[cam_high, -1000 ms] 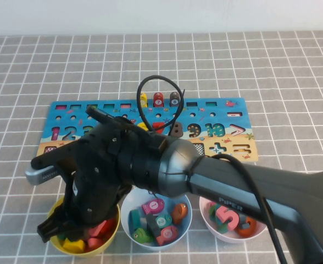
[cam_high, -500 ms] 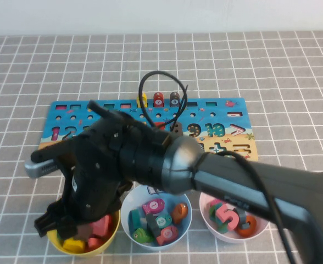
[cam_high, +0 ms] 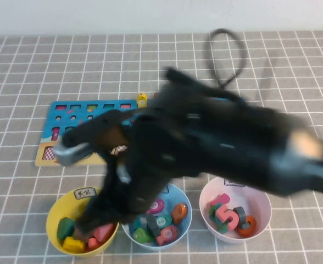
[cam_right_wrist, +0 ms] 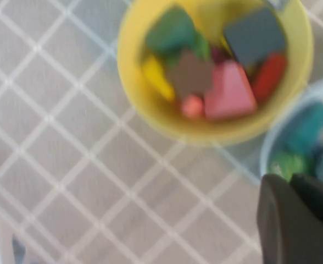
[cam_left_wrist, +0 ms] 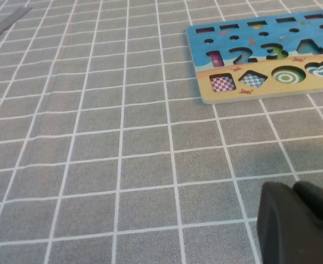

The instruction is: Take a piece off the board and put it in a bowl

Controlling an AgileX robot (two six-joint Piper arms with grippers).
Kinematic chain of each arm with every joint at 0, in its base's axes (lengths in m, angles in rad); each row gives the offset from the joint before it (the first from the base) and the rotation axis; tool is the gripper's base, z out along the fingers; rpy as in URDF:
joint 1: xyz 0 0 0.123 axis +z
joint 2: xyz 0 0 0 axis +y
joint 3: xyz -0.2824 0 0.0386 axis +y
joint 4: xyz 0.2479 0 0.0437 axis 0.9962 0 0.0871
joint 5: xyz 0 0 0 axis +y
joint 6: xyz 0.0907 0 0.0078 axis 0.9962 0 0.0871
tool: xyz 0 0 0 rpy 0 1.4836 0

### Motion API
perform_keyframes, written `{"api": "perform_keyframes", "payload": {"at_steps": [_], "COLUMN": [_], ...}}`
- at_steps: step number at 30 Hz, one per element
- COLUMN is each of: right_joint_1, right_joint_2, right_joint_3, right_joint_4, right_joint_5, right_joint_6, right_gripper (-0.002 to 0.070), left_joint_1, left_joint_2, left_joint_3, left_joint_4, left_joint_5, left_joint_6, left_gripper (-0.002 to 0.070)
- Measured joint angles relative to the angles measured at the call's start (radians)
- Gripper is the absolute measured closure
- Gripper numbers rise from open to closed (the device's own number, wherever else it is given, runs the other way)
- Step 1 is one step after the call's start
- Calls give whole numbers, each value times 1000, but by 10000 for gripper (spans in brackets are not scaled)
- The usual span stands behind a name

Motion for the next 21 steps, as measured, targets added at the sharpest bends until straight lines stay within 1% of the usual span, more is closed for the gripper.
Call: {"api": "perform_keyframes", "payload": {"at_steps": [5, 11, 14, 17, 21], "right_joint_1": [0, 0, 0, 2, 4], "right_joint_2": [-225, -464, -567, -653, -708], "right_joint_3": [236, 422, 513, 575, 589], "right_joint_4": [-4, -4, -4, -7, -43], "right_joint_5": [-16, -3, 12, 65, 180], "right_joint_6": [-44, -133, -147, -149, -153], "right_gripper": [688, 691, 691, 691, 691], "left_joint_1": [0, 0, 0, 0, 0], "left_joint_2": [0, 0, 0, 0, 0], "left_joint_3": [0, 0, 0, 0, 0], "left_joint_4": [0, 0, 0, 0, 0], "left_joint_5": [0, 0, 0, 0, 0], "left_joint_6": [0, 0, 0, 0, 0], "left_gripper": [675, 676, 675, 676, 675]}}
